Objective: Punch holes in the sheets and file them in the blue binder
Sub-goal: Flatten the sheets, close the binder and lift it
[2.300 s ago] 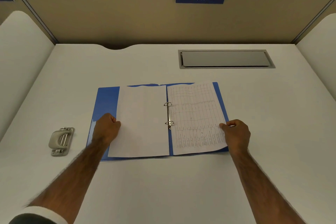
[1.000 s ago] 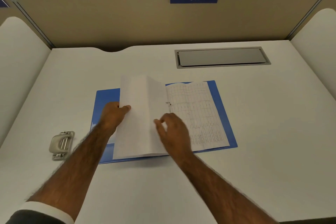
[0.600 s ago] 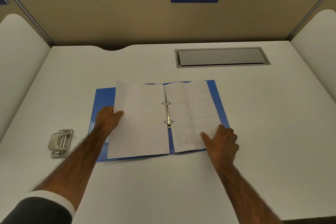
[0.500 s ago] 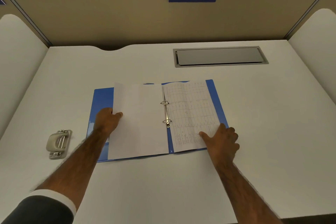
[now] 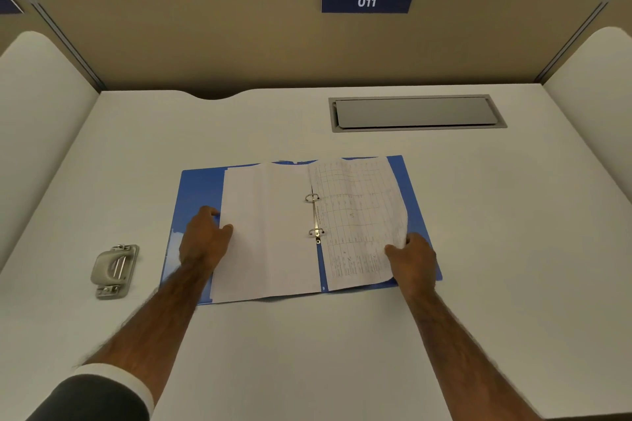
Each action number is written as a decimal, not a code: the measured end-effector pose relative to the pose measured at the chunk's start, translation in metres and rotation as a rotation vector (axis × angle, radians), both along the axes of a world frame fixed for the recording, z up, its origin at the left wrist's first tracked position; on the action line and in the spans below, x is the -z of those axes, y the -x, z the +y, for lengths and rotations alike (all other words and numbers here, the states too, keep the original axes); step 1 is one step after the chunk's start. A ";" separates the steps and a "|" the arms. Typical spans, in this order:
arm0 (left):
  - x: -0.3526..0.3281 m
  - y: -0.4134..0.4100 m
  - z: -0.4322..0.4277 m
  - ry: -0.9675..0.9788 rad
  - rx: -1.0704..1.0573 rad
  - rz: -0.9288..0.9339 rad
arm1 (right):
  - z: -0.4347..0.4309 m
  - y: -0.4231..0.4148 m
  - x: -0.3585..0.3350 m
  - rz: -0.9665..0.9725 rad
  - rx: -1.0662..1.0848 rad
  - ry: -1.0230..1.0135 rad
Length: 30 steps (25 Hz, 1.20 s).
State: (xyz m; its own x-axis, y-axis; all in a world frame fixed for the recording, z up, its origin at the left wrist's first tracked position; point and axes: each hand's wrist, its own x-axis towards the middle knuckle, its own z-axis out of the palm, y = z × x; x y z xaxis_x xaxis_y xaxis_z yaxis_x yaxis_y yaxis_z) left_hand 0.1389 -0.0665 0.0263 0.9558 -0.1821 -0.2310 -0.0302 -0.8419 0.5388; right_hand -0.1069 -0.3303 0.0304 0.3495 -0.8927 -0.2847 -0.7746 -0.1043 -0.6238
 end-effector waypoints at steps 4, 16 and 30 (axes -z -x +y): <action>0.003 0.000 0.003 -0.006 0.015 0.001 | 0.018 -0.016 -0.046 -0.295 0.002 -0.053; -0.003 -0.006 0.012 0.136 -0.051 0.068 | 0.157 -0.100 -0.088 -0.173 -0.589 0.155; -0.005 -0.014 0.029 0.184 -0.024 0.089 | 0.201 -0.132 -0.022 0.128 -0.912 0.260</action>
State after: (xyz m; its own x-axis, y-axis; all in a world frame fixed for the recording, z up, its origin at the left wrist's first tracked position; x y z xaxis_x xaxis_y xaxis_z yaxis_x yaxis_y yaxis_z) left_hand 0.1533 -0.0377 0.0308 0.9377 -0.2066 -0.2792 0.0429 -0.7287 0.6835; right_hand 0.0251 -0.1292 0.0527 0.9216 -0.3329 -0.1997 -0.3872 -0.8247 -0.4122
